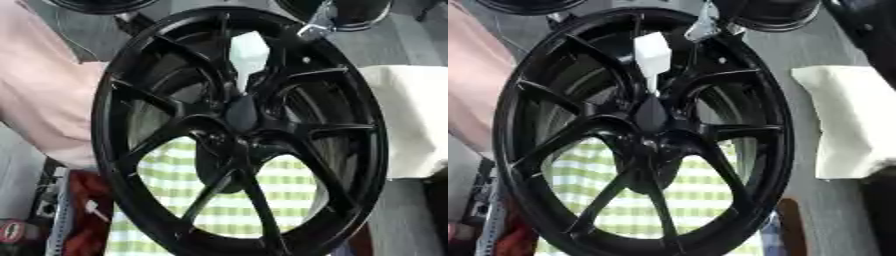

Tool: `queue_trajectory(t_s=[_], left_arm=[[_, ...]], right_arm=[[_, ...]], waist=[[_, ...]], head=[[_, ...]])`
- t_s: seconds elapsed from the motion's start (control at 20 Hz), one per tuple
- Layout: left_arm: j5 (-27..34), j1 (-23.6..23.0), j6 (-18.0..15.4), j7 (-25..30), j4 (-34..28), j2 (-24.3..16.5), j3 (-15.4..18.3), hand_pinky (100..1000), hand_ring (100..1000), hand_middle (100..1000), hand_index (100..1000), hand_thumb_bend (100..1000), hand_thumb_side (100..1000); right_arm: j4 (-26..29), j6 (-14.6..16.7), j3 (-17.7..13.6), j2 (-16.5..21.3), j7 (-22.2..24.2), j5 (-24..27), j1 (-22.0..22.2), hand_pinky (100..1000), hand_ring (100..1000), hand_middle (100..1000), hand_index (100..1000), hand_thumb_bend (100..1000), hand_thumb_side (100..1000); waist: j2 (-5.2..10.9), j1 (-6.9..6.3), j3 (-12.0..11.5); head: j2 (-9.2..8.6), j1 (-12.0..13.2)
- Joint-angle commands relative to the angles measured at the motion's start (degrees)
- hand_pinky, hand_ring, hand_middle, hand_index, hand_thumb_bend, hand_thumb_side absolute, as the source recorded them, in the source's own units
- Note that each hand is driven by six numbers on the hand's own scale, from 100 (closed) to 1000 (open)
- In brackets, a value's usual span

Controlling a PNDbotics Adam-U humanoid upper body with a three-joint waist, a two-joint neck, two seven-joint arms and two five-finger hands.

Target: Pull the pin out of the wheel hub.

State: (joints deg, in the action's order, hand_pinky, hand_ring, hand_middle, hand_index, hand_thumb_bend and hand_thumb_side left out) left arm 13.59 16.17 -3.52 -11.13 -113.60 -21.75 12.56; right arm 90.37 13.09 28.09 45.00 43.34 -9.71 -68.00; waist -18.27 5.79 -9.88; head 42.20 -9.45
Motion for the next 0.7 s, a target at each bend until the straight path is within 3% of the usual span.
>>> queue_trajectory(t_s=[0.05, 0.2, 0.3, 0.7], left_arm=[[-0.1, 0.3, 0.1, 0.1, -1.0, -1.5, 0.1, 836, 656, 635, 801, 108, 786], [-0.1, 0.3, 0.1, 0.1, -1.0, -1.5, 0.1, 836, 656, 635, 801, 108, 786], [-0.1, 0.3, 0.1, 0.1, -1.0, -1.4, 0.1, 837, 656, 635, 801, 108, 787], [0.0, 0.4, 0.2, 0.1, -1.0, -1.3, 0.2, 837, 656, 634, 802, 108, 788]], right_arm=[[-1.5, -1.7, 0.6, -0.4, -0.8, -0.5, -1.7, 851, 817, 709, 756, 449, 211], [-2.0, -2.2, 1.0, -0.8, -0.7, -0.4, -2.0, 851, 817, 709, 756, 449, 211], [-2.3, -2.4, 1.6, -1.2, -0.4, 0.1, -1.7, 857, 827, 711, 763, 495, 201], [-3.5, -4.6, 2.5, -2.2, 2.9, 5.0, -1.9, 860, 832, 713, 778, 547, 200]], waist=[[1.99, -0.29, -0.1], [2.02, -0.3, -0.1], [2.02, -0.21, -0.2], [1.81, 0.14, -0.7]], head=[[-0.14, -0.2], [-0.16, -0.2], [-0.23, -0.2], [0.0, 0.1]])
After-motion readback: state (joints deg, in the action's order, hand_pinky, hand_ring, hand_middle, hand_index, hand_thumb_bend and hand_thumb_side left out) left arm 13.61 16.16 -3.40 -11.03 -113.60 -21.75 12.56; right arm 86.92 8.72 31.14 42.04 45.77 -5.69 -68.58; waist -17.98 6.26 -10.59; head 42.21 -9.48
